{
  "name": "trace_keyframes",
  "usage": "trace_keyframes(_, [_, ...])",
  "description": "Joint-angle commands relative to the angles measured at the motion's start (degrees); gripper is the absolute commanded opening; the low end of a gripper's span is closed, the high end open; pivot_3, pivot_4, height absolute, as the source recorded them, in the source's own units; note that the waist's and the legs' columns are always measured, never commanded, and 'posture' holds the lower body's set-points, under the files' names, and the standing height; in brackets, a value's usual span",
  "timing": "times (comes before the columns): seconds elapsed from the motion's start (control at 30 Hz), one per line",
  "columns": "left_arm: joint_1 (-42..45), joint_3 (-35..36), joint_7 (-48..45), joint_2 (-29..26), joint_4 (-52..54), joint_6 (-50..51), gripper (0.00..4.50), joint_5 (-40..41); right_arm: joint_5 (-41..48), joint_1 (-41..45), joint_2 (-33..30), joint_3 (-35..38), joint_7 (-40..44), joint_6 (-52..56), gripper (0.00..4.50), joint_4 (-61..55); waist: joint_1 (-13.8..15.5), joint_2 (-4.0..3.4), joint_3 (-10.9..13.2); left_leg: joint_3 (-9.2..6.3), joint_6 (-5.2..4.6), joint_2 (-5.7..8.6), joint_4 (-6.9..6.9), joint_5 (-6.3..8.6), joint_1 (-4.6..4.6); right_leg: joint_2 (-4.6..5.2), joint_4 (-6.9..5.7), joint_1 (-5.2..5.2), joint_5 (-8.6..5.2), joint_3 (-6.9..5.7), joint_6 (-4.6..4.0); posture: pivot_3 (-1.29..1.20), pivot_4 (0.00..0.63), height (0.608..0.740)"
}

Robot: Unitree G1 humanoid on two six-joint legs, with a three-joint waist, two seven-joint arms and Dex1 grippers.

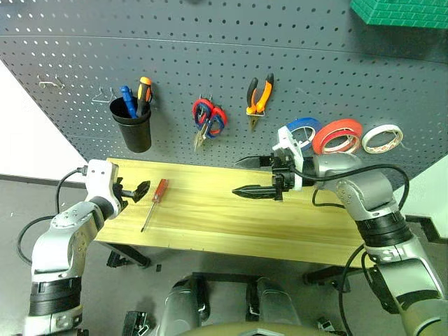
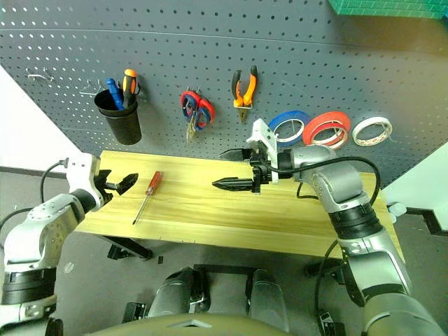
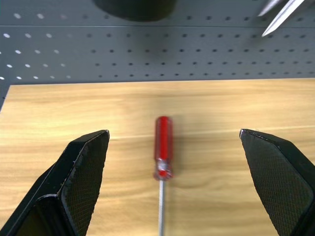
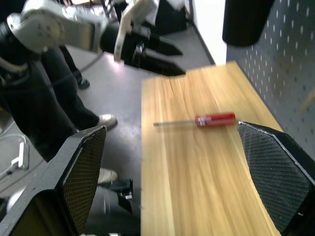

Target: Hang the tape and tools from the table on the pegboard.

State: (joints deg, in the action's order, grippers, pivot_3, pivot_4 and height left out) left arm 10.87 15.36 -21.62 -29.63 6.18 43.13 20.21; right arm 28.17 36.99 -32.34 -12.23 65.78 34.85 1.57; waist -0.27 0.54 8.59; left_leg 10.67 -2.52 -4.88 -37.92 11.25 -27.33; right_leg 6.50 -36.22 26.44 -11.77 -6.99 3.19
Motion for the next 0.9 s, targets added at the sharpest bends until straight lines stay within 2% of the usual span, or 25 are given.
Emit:
trace_keyframes(0.03, [4.7, -1.3, -0.3, -1.3, -5.7, -2.5, 4.45, -2.1, -1.5, 3.0, 1.1, -0.2, 1.0, -1.2, 4.5, 2.3, 0.0, -0.01, 0.7, -0.01, 0.0, 0.0, -0.01, 0.0, 0.01, 0.0, -0.01, -0.01, 0.0, 0.0, 0.0, 0.01, 0.25, 0.73])
trace_keyframes(0.17, [9.7, -3.4, 1.4, -0.6, -13.7, -4.5, 4.45, -5.3, -2.1, 3.6, 2.2, 0.2, 1.4, -2.0, 4.5, 4.3, -0.2, -0.07, 2.0, -0.01, -0.02, -0.01, -0.03, 0.01, -0.02, 0.06, -0.02, 0.0, 0.0, 0.02, 0.0, 0.01, 0.288, 0.73])
trace_keyframes(0.4, [16.6, -5.5, 4.3, 2.6, -24.0, -7.0, 4.45, -8.3, -1.9, 3.7, 2.8, 1.9, 0.0, -0.1, 4.5, 4.3, -0.4, 0.07, 5.7, -0.02, -0.04, 0.02, -0.08, -0.01, -0.06, 0.28, -0.07, -0.03, 0.01, 0.03, 0.0, -0.01, 0.348, 0.73])
trace_keyframes(0.63, [20.9, -7.5, 4.7, 4.6, -29.7, -6.6, 4.45, -10.0, -1.1, 1.9, 0.7, 4.0, -1.6, 3.1, 4.5, 1.5, -0.4, 0.07, 9.0, -0.01, -0.06, 0.03, -0.11, -0.03, -0.13, 0.35, -0.12, -0.05, 0.02, 0.08, 0.01, -0.05, 0.411, 0.73])
trace_keyframes(0.9, [23.0, -7.2, 6.8, 6.3, -33.4, -3.1, 4.45, -10.3, -1.1, -1.0, -1.3, 5.8, -2.7, 5.1, 4.5, -2.2, -0.8, -0.01, 11.7, 0.02, -0.16, 0.02, -0.09, -0.1, -0.18, 0.35, -0.15, 0.02, 0.02, 0.12, 0.03, -0.08, 0.432, 0.73])
